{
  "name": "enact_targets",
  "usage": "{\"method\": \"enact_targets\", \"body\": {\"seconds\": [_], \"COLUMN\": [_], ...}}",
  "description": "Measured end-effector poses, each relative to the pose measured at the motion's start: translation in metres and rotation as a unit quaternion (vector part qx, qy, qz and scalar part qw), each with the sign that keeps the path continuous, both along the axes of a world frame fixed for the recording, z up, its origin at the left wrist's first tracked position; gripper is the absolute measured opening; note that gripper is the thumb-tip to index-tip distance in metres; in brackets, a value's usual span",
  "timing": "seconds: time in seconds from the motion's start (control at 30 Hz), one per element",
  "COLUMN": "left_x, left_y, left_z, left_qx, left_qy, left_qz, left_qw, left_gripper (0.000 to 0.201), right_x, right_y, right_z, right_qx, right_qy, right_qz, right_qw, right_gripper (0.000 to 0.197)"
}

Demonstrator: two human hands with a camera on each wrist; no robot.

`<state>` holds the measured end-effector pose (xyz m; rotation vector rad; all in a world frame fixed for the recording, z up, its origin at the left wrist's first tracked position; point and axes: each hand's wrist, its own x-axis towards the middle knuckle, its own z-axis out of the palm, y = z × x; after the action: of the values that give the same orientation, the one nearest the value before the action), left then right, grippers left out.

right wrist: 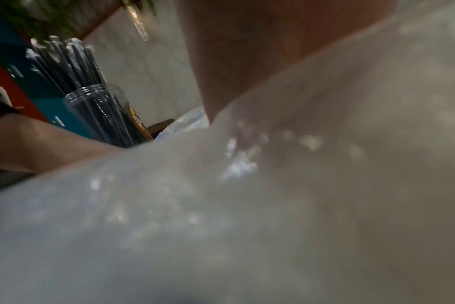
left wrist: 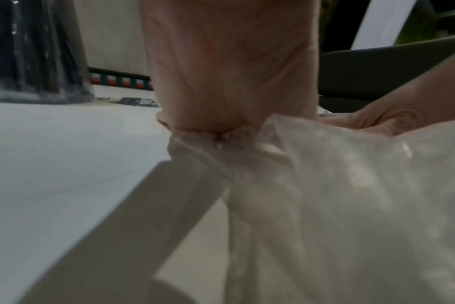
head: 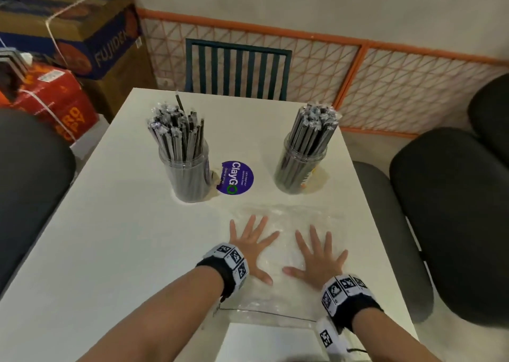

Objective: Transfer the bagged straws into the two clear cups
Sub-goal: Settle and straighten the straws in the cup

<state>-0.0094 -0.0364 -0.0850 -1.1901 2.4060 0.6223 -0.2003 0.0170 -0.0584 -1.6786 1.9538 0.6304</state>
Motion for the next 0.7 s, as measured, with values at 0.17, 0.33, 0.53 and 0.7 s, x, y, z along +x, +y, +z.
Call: {"method": "enact_targets", "body": {"seconds": [0.17,0.33,0.53,0.7], "left_x": [0.008,0.091,0.182,0.168], "left_y": [-0.008,-0.021,-0.072,-0.111], "left_z": [0.050,0.147,0.175,0.163], "left_qx": [0.049,-0.022,-0.152,-0.061], "left_qy": [0.102,0.372,0.336,0.413], "left_qz": [0.082,0.260,0.434,0.400], "left_qw": [0.990,0.891,0.822,0.816], "left_gripper": [0.073,0.022,0.073,0.133], "right_x": [0.000,0.050,0.161,0.203], "right_y": [-0.022,-0.091,-0.156,-0.190], "right_z": [0.044,0.151,0.169,0.111], "right_qx": [0.053,-0.107,-0.185,-0.183], "right_qy": [-0.010,-0.173,-0.377,-0.460], "right_qz": [-0.007,0.057,0.081,0.034], "right_qw": [0.998,0.977,0.904,0.868], "right_gripper": [0.084,0.060,0.115,0.140]}}
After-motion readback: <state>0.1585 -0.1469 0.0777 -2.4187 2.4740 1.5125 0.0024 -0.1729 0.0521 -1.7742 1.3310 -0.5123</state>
